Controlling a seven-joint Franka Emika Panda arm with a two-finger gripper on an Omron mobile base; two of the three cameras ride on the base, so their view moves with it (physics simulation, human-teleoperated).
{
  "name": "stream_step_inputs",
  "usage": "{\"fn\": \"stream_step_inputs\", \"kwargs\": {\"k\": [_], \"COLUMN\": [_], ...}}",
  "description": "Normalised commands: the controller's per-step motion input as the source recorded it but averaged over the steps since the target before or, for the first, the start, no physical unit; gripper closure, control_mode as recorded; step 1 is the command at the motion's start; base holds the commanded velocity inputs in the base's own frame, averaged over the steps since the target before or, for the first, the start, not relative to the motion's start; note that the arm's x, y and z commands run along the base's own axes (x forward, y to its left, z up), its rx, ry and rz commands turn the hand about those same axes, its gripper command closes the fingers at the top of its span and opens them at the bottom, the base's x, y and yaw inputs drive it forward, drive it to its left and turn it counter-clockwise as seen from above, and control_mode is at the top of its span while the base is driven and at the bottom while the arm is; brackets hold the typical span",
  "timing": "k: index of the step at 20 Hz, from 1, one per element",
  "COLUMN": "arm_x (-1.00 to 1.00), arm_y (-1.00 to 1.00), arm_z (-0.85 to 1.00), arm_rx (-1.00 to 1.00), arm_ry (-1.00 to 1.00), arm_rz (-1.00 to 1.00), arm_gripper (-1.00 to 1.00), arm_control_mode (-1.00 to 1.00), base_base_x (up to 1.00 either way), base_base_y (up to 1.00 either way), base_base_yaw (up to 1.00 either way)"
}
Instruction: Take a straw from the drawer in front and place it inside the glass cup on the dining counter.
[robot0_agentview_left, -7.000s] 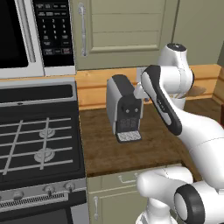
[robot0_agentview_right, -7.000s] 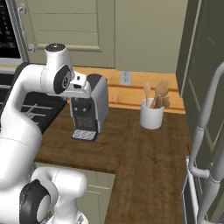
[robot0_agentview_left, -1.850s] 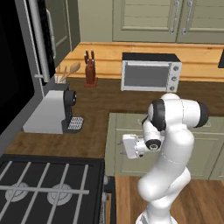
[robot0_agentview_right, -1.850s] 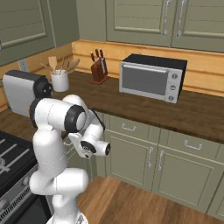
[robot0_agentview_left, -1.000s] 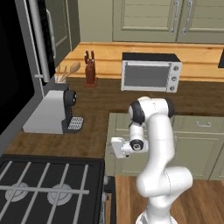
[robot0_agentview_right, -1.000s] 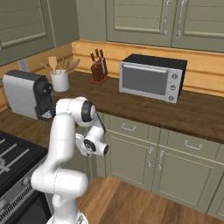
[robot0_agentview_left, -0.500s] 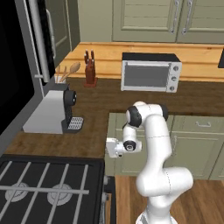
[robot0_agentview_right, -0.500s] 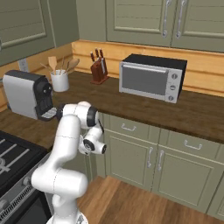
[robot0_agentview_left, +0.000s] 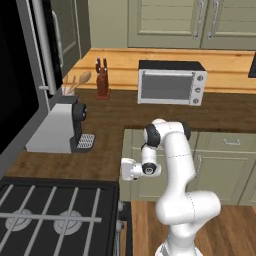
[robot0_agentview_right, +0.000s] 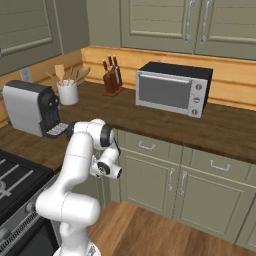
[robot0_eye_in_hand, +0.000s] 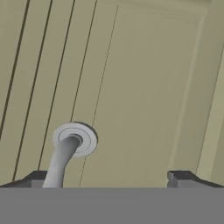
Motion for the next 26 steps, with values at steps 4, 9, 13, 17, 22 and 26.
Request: {"fn": "stream_step_inputs", "kwargs": {"k": [4, 9, 13, 17, 22, 26], "arm_x": [0.00, -0.10, -0.31, -0.29, -0.35, -0.41], "arm_y": [0.49, 0.13, -0.05, -0.34, -0.61, -0.81], "arm_z": [-0.11, 0.00, 0.00, 0.00, 0.00, 0.00], "arm_rx": [-0.04, -0.04, -0.02, 0.00, 0.00, 0.00], "arm_ry": [0.00, 0.00, -0.02, 0.00, 0.00, 0.00], "arm_rz": [0.00, 0.00, 0.00, 0.00, 0.00, 0.00], "arm_gripper": [1.00, 1.00, 1.00, 1.00, 1.00, 1.00], "arm_control_mode": [-1.00, -1.00, -1.00, -1.00, -1.00, -1.00], "base_base_x": [0.00, 0.00, 0.00, 0.00, 0.00, 0.00], "base_base_y": [0.00, 0.00, 0.00, 0.00, 0.00, 0.00], "base_base_yaw": [0.00, 0.00, 0.00, 0.00, 0.00, 0.00]}}
